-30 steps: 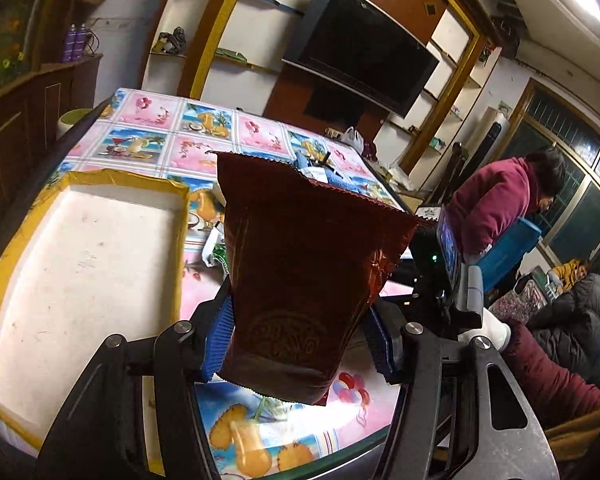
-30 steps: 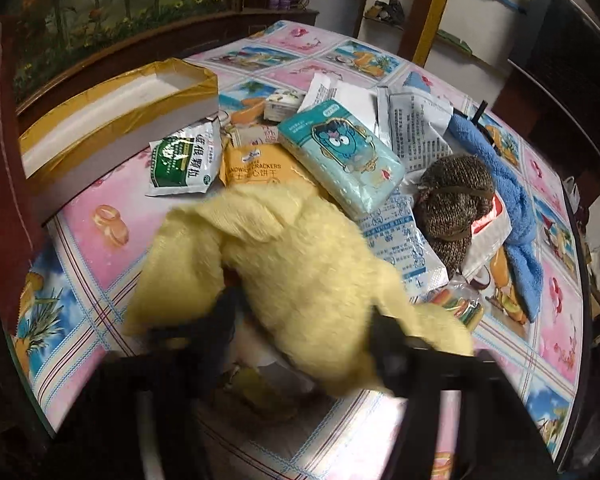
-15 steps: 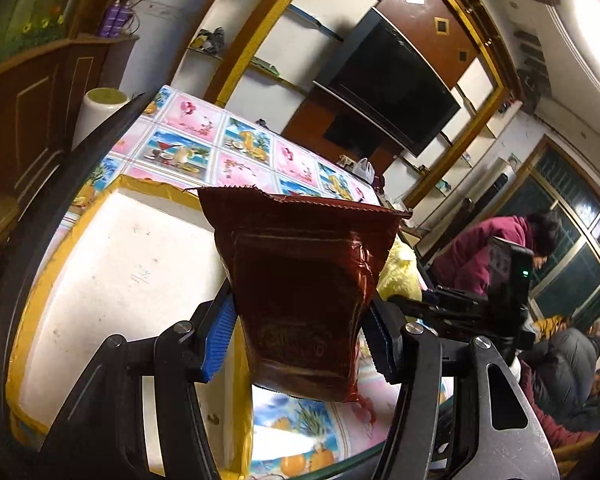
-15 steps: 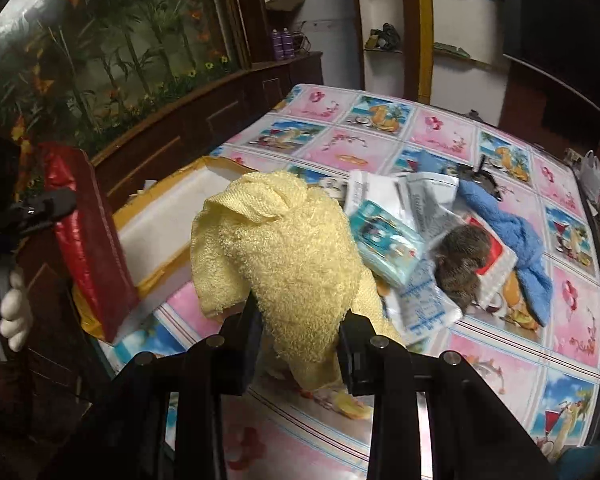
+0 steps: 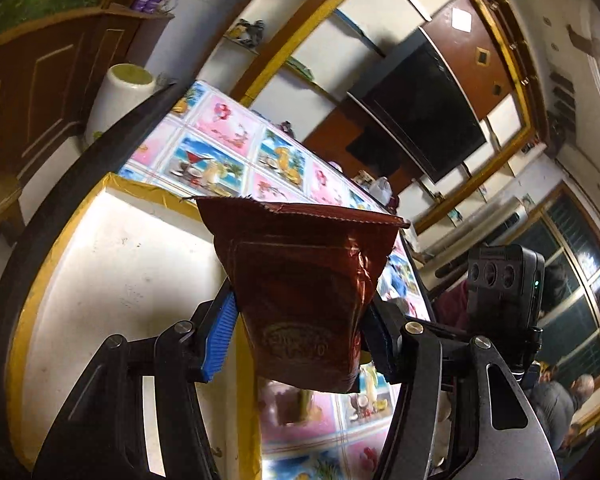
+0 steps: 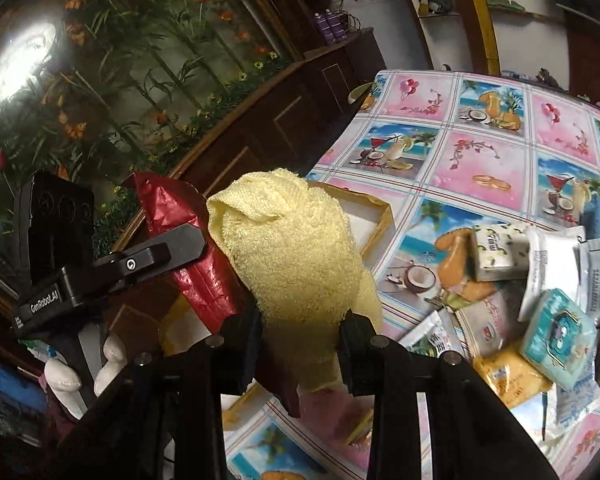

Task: Organize soft objects
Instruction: 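Carry the red bag and yellow towel into the gold-rimmed box and open both tools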

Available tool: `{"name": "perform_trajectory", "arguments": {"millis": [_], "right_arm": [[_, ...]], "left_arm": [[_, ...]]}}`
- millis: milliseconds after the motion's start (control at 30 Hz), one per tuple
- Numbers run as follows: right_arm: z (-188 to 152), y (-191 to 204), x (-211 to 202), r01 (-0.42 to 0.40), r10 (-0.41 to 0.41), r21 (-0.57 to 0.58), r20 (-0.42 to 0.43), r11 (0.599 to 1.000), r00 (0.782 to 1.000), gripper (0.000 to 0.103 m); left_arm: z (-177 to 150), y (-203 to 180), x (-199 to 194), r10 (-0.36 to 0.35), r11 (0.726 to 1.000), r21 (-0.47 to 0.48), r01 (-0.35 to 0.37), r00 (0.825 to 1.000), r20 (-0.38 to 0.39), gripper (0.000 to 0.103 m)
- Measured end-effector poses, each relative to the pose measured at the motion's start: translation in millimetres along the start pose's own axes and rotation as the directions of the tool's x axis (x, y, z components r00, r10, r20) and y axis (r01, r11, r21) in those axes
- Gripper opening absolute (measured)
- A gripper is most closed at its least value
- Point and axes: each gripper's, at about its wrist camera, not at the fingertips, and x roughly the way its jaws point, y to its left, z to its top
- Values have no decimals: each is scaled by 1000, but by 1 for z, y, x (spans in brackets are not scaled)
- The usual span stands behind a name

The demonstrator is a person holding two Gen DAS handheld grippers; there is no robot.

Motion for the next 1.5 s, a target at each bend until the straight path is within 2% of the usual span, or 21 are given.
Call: {"name": "perform_trajectory", "arguments": {"millis": [100,233,300,333,367,433,500,600,700,867,1000,1100,1133,1167,1300,1433,1500], "right_arm": [[17,-5,25,-18,19,47,-14,999,1000,33],[32,-11,54,21,-19,68,-30,997,999,38],[37,-17,61,24,-21,92,-41,995,999,41],[39,-18,65,19,-14,92,-53,996,999,41],[39,-19,67,12,-6,88,-64,996,998,43],[37,-19,66,12,-7,78,-58,997,998,45],[35,-20,57,3,-1,66,-30,998,1000,51],[24,-17,42,85,-85,2,-13,996,996,52],[-1,-8,36,194,-200,-118,-38,974,979,53],[-42,-13,40,193,-206,-132,-90,972,974,52],[-55,-10,50,202,-217,-174,-74,964,973,52],[-57,-3,62,198,-209,-220,-29,955,977,50],[-58,-5,68,206,-218,-215,-34,955,975,45],[-57,-8,74,186,-202,-205,-58,961,978,31],[-60,-16,67,184,-206,-196,-96,963,974,5],[-89,-21,36,254,-292,-255,-124,933,948,4],[-110,-30,14,279,-322,-253,-149,926,935,4]], "left_arm": [[14,22,9,20,997,-77,-20,1000,0,58],[27,54,30,-20,977,-210,17,1000,-9,59],[28,69,36,-40,964,-264,42,999,10,60],[28,77,37,-51,954,-296,54,999,20,63],[27,85,37,-73,940,-334,77,997,27,71],[25,99,32,-142,902,-402,159,987,71,72],[24,104,23,-128,894,-421,153,988,87,72],[20,94,7,-21,928,-369,43,998,64,72],[7,83,0,74,950,-307,-54,996,54,72],[-9,63,11,45,957,-289,-35,999,31,72],[0,20,23,62,984,-167,-54,997,43,73],[3,6,57,42,993,-111,-45,999,-33,74],[1,5,72,54,992,-107,-62,996,-75,74],[-3,7,85,75,991,-100,-86,991,-108,74],[-12,0,94,118,992,-31,-121,988,-99,74],[-23,0,103,128,991,-21,-132,983,-134,74],[-25,0,95,100,994,-24,-104,987,-128,74]]}}
